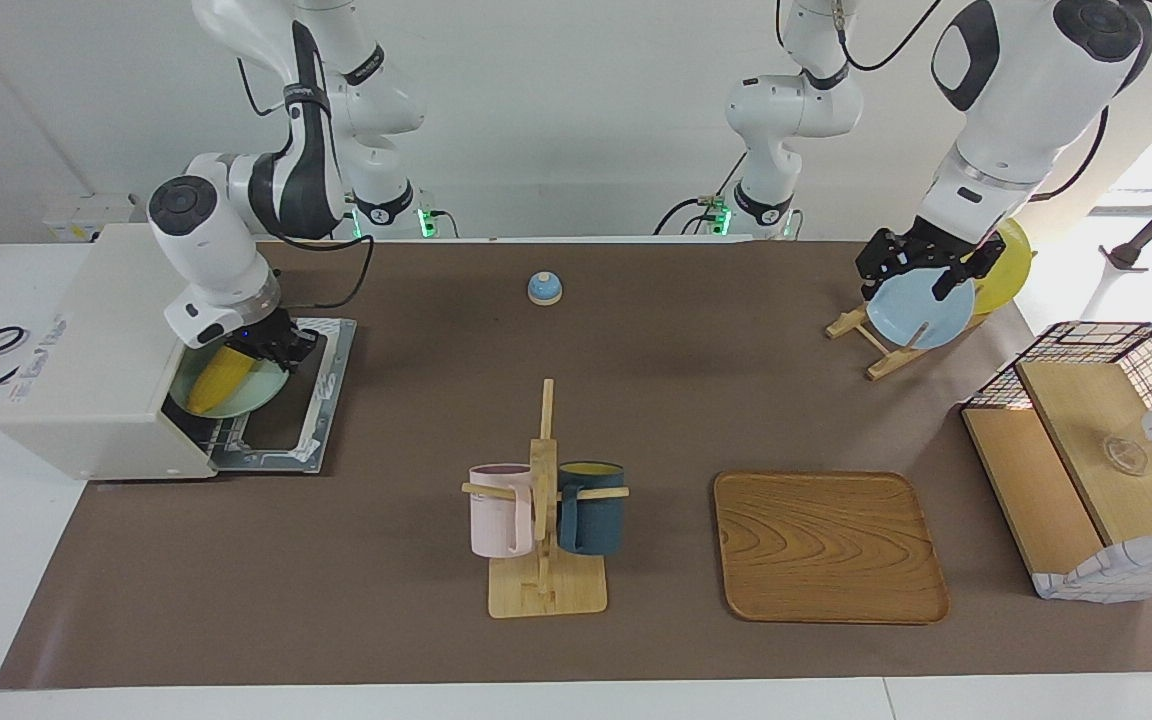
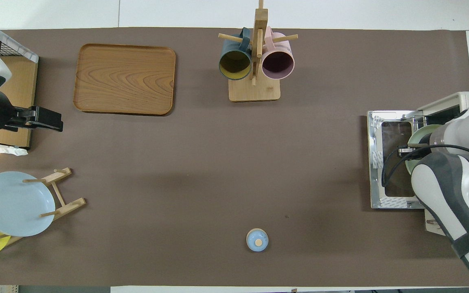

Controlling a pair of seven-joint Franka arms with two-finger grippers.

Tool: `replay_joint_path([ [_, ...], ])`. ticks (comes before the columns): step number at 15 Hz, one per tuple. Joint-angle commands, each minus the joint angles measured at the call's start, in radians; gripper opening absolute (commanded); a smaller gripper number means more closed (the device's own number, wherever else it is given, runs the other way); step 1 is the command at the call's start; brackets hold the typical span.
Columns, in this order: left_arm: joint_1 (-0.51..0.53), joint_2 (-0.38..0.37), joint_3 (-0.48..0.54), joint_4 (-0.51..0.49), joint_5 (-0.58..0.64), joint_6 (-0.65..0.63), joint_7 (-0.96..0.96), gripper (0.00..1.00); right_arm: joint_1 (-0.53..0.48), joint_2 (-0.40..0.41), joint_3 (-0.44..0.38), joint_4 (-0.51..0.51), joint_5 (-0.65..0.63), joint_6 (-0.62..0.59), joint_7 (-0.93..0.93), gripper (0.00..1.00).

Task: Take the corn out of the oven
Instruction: 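Pull the plate out and set it mid-table with the right gripper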

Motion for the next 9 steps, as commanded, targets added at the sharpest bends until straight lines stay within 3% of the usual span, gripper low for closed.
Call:
replay_joint_path([
  [1,-0.008,-0.008,0.007,0.006,0.006,-0.011,0.002,1.00,0.133,0.038,0.008,0.106,-0.014,-0.093,0.104,0.00],
  [3,-0.008,-0.006,0.007,0.006,0.005,-0.011,0.002,1.00,0.217,0.098,0.008,0.213,-0.014,-0.179,0.205,0.00],
  [6,-0.008,-0.006,0.007,0.006,0.005,-0.009,0.004,1.00,0.366,0.167,0.009,0.321,-0.014,-0.204,0.377,0.00],
  [9,-0.008,-0.008,0.007,0.006,0.005,-0.009,0.004,1.00,0.498,0.314,0.009,0.474,-0.007,-0.233,0.573,0.00],
])
